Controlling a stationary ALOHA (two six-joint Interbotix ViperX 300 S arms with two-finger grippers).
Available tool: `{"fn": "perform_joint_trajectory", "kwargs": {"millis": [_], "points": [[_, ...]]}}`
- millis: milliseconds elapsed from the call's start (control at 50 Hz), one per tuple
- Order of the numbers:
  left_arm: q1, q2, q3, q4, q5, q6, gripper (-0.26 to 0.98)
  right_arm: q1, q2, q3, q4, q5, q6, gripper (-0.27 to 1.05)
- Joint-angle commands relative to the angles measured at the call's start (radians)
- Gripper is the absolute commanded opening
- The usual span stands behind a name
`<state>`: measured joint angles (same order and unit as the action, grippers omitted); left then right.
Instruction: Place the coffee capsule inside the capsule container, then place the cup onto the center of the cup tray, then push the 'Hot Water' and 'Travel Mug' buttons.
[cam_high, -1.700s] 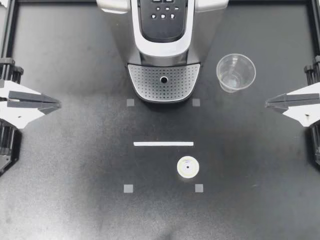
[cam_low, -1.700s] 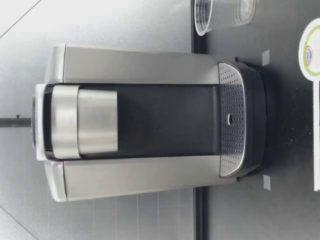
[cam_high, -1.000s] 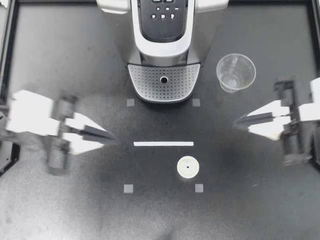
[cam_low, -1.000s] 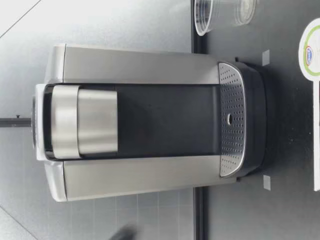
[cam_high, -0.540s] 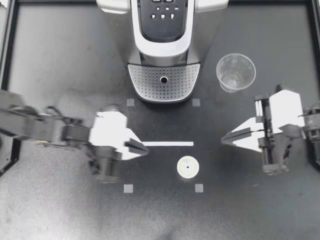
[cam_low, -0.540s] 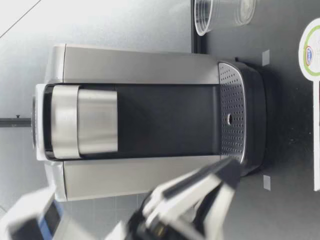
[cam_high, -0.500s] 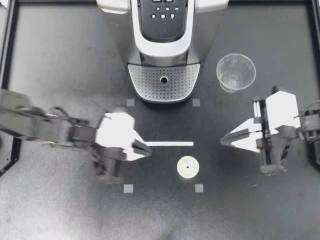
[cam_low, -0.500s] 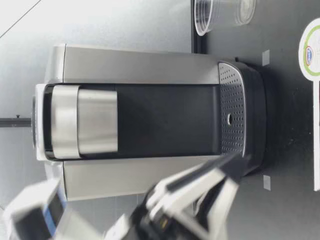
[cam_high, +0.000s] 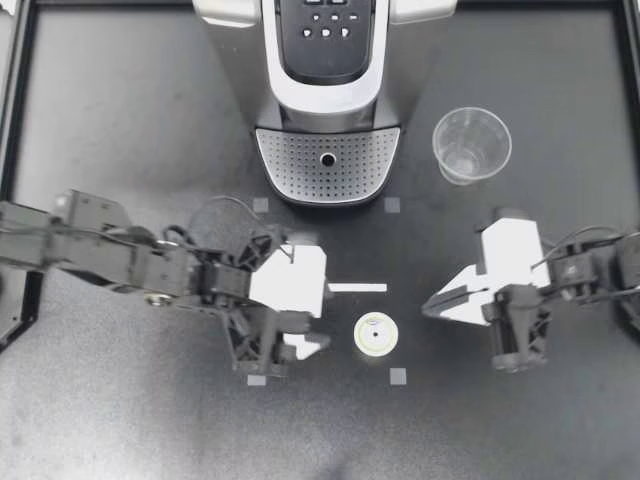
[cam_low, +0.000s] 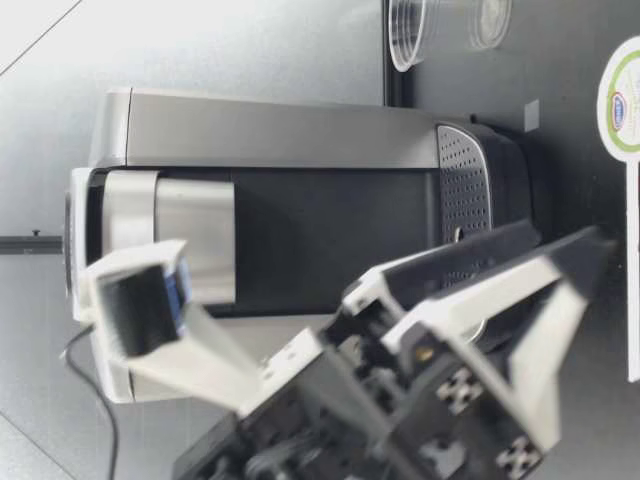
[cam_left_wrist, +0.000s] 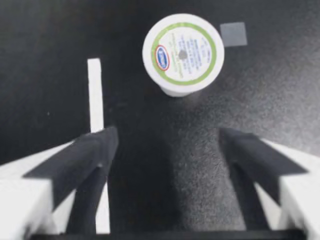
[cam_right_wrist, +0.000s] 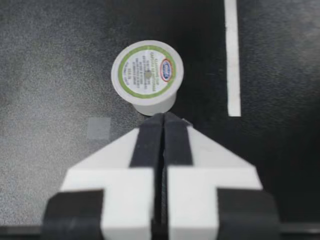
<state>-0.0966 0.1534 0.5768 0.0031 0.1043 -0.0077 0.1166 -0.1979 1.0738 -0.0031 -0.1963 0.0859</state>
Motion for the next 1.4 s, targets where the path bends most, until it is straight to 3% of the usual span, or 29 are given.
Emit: {"fn": "perform_joint_trajectory", "kwargs": {"millis": [0,460,920,1380], "points": [[-0.003,0.002,-0.038,0.0,-0.005,0.0,0.77,0.015,0.017,-0.032,0.0,-0.003,0.002,0.08],[-0.011,0.055,-0.083,0.0,-0.026,0.015,0.76,0.032,0.133,-0.095,0.0,-0.003,0.0,0.08],[-0.011,0.117,-0.156,0.002,-0.028,0.028,0.76,0.032,0.146,-0.097,0.0,-0.003,0.0,0.08],[-0.011,0.152,-0.181,0.002,-0.028,0.028,0.76,0.032,0.172,-0.114,0.0,-0.003,0.0,0.08]]}}
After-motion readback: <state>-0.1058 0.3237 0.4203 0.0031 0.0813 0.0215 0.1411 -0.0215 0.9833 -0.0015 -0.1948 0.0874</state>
